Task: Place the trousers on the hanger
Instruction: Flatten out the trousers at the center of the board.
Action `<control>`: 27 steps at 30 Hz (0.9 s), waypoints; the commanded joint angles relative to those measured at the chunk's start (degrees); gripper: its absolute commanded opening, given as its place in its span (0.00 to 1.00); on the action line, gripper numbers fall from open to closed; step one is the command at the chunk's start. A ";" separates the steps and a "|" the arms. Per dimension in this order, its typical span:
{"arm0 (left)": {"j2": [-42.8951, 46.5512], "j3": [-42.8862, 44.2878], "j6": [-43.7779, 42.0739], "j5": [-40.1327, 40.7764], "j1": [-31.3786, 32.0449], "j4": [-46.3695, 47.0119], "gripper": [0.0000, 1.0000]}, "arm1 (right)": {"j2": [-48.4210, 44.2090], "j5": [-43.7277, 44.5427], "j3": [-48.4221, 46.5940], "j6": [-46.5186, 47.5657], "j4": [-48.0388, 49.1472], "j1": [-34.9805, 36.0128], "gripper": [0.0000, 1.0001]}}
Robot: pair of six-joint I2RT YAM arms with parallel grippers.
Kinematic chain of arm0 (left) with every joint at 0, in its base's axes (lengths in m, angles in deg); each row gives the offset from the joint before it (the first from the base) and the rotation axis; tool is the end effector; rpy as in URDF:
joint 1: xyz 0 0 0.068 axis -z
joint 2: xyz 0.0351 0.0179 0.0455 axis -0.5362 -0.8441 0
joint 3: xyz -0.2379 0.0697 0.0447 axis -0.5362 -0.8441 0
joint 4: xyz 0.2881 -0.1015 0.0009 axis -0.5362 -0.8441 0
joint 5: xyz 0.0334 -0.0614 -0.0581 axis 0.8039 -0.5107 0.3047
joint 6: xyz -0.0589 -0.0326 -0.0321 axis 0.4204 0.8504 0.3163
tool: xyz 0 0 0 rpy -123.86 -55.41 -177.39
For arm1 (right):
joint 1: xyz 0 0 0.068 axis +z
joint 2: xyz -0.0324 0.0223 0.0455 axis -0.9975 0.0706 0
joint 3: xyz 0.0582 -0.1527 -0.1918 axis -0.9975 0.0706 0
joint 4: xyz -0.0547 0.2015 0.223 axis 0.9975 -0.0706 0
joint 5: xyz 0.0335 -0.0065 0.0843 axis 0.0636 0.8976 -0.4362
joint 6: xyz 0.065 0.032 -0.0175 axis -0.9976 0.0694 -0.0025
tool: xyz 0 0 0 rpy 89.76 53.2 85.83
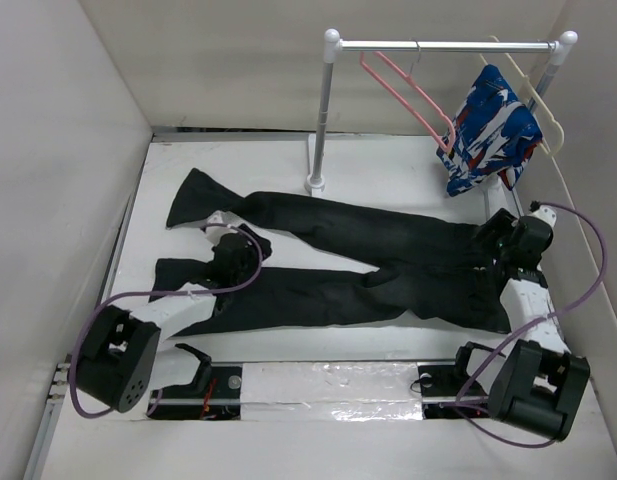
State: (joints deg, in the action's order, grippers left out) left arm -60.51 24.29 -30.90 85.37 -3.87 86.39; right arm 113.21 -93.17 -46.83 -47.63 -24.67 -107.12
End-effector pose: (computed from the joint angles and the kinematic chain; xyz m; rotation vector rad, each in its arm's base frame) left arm 0.2773 -0.1327 0.1171 -0.5075 1.9307 -0.6277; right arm 0.2877 -0.1075 0.1722 0.6879 1.9206 0.0497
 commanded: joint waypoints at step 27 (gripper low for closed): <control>-22.54 11.07 13.06 -8.70 -37.70 6.07 0.64 | -7.12 -1.15 11.65 7.72 14.83 50.96 0.11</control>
State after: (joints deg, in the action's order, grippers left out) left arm -80.40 32.55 -16.94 75.99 -41.53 95.03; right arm 105.23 -97.13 -32.92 -41.20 -14.20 -57.39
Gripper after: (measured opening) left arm 0.645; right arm 0.109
